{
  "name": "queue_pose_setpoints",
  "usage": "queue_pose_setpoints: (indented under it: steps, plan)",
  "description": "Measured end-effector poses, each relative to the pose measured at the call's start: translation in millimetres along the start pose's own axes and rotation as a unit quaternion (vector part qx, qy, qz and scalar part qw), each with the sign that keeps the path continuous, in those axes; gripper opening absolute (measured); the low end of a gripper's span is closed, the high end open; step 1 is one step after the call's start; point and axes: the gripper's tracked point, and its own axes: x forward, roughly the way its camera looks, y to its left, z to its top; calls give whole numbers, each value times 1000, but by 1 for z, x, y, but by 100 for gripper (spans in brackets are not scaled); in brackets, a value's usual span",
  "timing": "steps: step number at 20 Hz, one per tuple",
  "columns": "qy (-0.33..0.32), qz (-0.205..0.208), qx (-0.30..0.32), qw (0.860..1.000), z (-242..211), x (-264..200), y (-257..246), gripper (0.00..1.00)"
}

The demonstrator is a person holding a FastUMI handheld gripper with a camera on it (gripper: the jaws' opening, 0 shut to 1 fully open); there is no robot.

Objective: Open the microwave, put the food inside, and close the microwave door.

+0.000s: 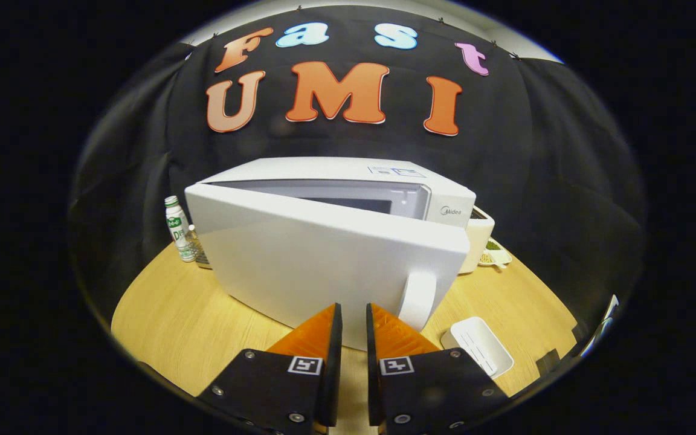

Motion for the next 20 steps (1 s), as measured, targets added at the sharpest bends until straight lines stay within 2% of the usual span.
queue_pose_setpoints:
  steps: [1,3,10,14,18,20]
  plan:
    - [-4,-8,-1,1000,-1,-1,-8,20]
    - [-3,-11,-7,1000,4,13,-11,10]
    - [-8,6,-3,1000,27,58,-17,7]
    - [-29,22,15,999,55,78,-23,6]
    - [-25,48,-10,999,47,85,-19,5]
    - [-17,58,0,998,44,91,-19,5]
